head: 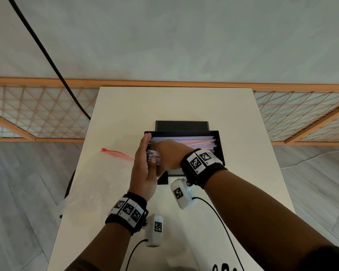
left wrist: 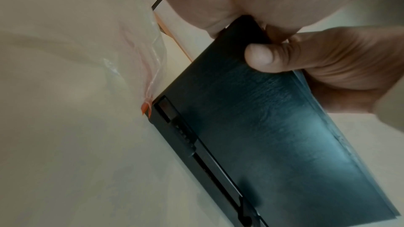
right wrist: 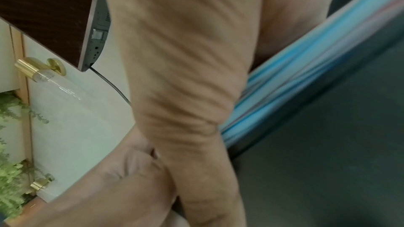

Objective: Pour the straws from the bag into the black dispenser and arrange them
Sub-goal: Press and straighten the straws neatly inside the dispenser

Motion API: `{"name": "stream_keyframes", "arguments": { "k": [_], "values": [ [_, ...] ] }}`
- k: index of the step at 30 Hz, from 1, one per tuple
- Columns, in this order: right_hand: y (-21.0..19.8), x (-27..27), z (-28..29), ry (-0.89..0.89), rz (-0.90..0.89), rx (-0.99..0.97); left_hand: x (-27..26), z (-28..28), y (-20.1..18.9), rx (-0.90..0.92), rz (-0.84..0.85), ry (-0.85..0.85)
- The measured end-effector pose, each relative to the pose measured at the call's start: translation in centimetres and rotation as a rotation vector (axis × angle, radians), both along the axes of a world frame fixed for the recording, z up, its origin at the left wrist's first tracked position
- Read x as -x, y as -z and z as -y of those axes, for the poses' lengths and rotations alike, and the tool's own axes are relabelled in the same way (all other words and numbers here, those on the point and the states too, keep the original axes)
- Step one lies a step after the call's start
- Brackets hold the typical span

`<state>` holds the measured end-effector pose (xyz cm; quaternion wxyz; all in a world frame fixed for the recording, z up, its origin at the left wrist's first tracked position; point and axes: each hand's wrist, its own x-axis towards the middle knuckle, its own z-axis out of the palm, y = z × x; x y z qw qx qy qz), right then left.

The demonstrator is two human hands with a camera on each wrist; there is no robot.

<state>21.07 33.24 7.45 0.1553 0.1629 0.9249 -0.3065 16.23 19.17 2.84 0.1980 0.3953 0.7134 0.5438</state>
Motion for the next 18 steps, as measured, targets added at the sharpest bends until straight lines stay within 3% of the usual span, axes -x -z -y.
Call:
{"name": "stream_keyframes", "arguments": {
  "k": [8, 18],
  "values": [
    [-0.24, 0.38, -0.03, -0.014, -0.001, -0.009, -0.08, 0.19, -0.13, 0.01, 0.019, -0.002],
    [-0.74, 0.12, -0.21, 0.055, -0.035, -0.005, -0.23, 0.1, 0.31, 0.0, -0.09, -0.043]
  ]
}}
